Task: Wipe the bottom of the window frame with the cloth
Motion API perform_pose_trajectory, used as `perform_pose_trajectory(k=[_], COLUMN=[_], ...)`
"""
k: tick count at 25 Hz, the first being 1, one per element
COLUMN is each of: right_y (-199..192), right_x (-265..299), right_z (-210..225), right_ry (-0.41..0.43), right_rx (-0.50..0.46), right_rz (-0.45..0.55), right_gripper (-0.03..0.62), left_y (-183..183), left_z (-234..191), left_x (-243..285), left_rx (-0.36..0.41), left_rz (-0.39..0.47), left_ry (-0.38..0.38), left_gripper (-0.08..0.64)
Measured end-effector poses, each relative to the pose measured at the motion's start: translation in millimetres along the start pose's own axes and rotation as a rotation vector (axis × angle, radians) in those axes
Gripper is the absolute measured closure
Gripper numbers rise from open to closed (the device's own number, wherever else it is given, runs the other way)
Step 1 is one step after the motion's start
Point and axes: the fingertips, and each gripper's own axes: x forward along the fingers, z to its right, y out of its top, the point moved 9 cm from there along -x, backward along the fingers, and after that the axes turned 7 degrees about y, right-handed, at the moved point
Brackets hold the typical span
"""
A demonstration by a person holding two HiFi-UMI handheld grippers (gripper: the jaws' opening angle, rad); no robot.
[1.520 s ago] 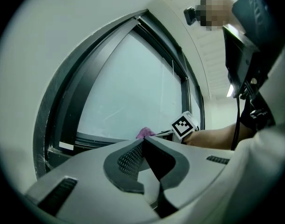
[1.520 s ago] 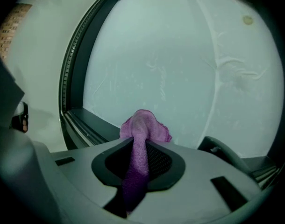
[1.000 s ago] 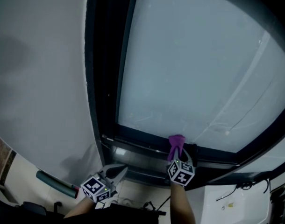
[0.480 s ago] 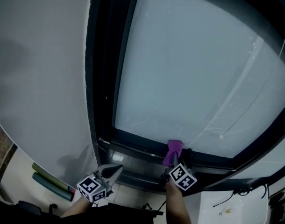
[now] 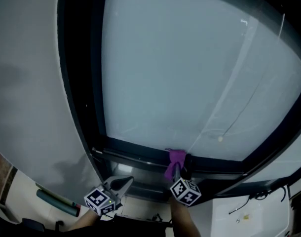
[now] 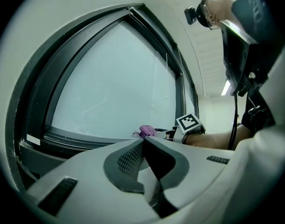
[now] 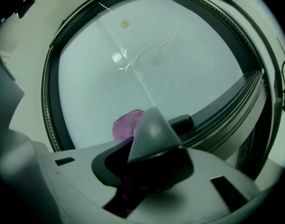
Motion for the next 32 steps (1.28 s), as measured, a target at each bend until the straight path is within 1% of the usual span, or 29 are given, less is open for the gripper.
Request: perform_pose_trajectory(k=[5, 7, 10, 15, 18, 23, 26, 28, 32], right_y=[0.8, 3.1, 7.0, 9.0, 14.7, 24.8, 29.0, 34.4, 42.8], right_x=[-9.6, -11.5, -15.7, -21.3, -27.7, -29.6, -32.3, -32.5, -30.3], right_z=[8.3, 10.1, 10.8, 11.0, 15.8, 29.3, 34.4, 40.0, 47.1], right_ry=[-0.006, -0.004, -0.027, -0.057, -0.074, -0.061, -0.108, -0.142, -0.129], right_rx=[-0.074, -0.158, -0.323, -0.506, -0.561, -0.634, -0.704, -0.714, -0.712], right_rz=[-0.026, -0.047, -0.063, -0.087, -0.087, -0.13, -0.153, -0.162, -0.189], right_gripper=[0.517, 0.517, 0.517, 0.517, 0.517, 0.517, 0.517, 0.517, 0.517], left_y=[-0.9, -0.1, -1.6, -2.7, -4.8, -5.3, -5.3, -5.6, -2.3], left_z=[6.7, 9.5, 15.3, 20.2, 20.5, 21.2, 24.8, 27.3, 35.2], left_x=[8.5, 12.2, 17.7, 21.7, 22.2, 27.1, 32.0, 36.4, 44.3], left_rx=[0.006, 0.011, 0.013, 0.021, 0.022, 0.021, 0.022, 0.023, 0.032], left_rz=[-0.008, -0.016, -0.024, -0.037, -0.04, -0.041, -0.046, -0.05, -0.065], left_ry=[-0.01, -0.014, -0.028, -0.037, -0.043, -0.037, -0.047, -0.055, -0.063], left_gripper=[0.558, 0.558, 0.558, 0.558, 0.558, 0.558, 0.558, 0.558, 0.558])
